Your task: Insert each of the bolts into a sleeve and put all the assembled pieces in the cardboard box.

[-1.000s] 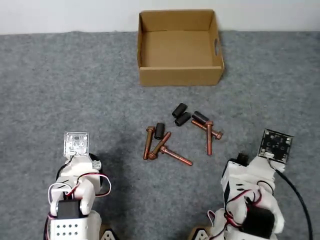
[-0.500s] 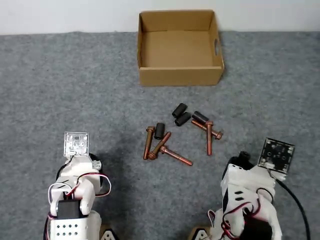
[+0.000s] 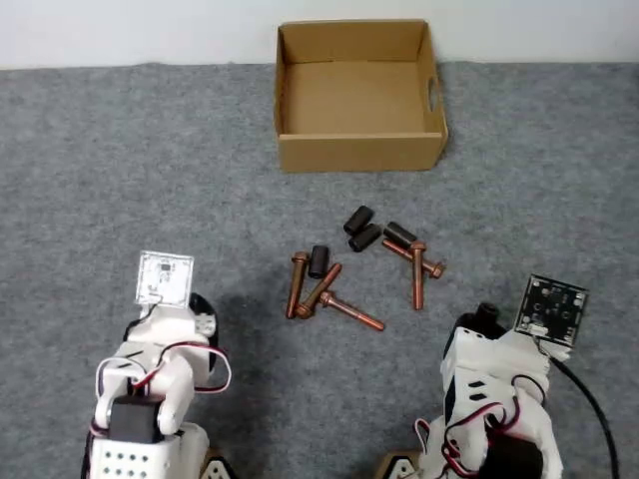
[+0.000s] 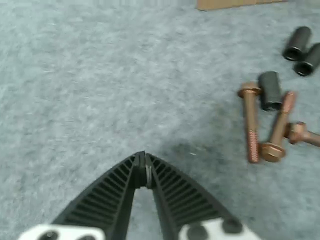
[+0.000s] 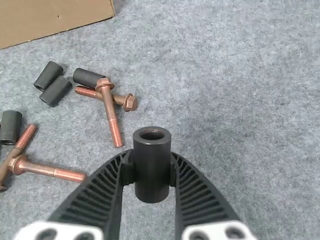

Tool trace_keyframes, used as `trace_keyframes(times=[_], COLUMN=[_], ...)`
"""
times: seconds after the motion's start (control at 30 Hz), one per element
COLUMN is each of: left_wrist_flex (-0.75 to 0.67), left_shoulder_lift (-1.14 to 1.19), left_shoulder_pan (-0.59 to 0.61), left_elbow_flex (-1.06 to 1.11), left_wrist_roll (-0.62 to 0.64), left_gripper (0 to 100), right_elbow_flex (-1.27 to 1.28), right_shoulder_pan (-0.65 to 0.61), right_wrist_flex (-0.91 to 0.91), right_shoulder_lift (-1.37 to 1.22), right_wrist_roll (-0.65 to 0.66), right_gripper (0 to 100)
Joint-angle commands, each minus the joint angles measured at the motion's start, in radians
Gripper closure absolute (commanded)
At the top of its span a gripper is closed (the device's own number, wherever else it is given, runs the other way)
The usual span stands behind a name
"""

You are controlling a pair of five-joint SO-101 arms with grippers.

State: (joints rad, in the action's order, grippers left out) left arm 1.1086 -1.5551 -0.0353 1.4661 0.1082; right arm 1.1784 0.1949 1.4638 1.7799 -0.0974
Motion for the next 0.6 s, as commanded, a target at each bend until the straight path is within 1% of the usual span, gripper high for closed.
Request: trace_keyframes(times=[0.0, 0.23, 0.37, 0.47, 0.57], left_wrist_flex=[0.009, 0.101, 0.092, 0.091, 0.091], left_shoulder_lift=[0.170, 0.643, 0.859, 1.008, 1.145], left_shoulder_pan=[-0.055, -0.193, -0.210, -0.218, -0.218], left_elbow_flex=[-0.143, -0.481, -0.633, -0.734, -0.832], left_wrist_roll=[0.043, 0.048, 0.040, -0.021, -0.029], left_gripper=[99, 99, 99, 99, 99], right_elbow_flex=[-0.006, -0.006, -0.006, -0.006, -0.006], right_shoulder_pan=[0.012, 0.012, 0.012, 0.012, 0.012], right_wrist_flex=[-0.013, -0.013, -0.013, -0.013, -0.013], right_shoulder_lift=[-0.001, -0.001, -0.001, -0.001, -0.001], right_wrist_roll=[-0.003, -0.003, -0.003, -0.003, -0.003], right_gripper=[99.1, 99.1, 99.1, 99.1, 99.1])
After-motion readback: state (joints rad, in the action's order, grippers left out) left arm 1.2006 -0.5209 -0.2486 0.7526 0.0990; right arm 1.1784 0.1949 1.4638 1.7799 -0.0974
